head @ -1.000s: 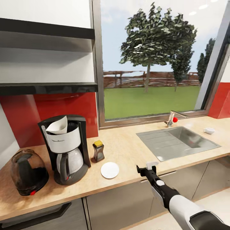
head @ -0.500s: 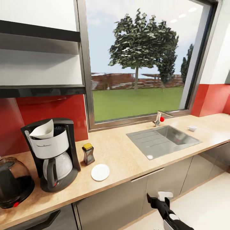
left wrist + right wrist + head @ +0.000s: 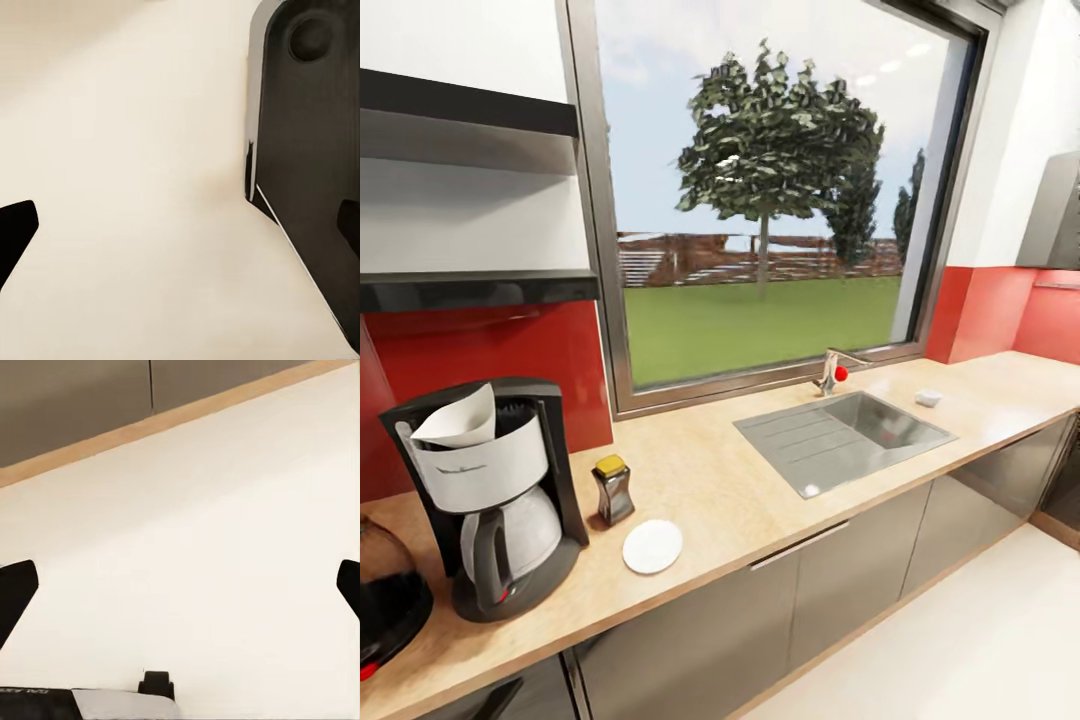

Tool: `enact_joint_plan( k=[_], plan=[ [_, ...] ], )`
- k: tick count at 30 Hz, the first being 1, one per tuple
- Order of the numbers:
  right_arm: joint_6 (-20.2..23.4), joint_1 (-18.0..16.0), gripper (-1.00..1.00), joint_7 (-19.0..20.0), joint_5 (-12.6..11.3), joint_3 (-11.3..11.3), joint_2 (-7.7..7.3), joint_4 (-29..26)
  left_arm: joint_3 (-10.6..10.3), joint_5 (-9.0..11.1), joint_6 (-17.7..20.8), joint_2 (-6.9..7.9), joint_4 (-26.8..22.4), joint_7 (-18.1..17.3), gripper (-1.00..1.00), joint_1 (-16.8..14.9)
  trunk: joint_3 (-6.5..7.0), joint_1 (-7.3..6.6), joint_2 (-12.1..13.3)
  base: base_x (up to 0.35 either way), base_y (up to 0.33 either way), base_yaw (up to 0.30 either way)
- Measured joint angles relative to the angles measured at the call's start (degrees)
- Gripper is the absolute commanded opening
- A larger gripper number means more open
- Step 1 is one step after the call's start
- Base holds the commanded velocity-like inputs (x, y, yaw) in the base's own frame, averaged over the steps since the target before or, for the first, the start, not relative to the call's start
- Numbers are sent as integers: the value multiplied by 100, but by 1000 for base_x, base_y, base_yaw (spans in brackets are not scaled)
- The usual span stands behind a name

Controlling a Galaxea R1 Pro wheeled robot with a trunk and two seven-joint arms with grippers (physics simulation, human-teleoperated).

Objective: Set up a coffee station on the kitchen countertop: keep the coffee maker on the countertop, move the bottle of coffee from the kitchen shelf to the counter next to the coffee maker, place a paper coffee filter on top of the coffee maker, put the saucer next to the coffee maker with the coffee cup on the saucer, and place the electric kettle next to the coffee maker.

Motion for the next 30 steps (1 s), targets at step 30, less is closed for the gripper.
enact_joint_plan(
  k=[30],
  plan=[
    [438,42,100,6,186,-21,97,18,32,33,-18,-15,-11,5,100,-36,1,-1,0,84,-238,-1]
  ],
)
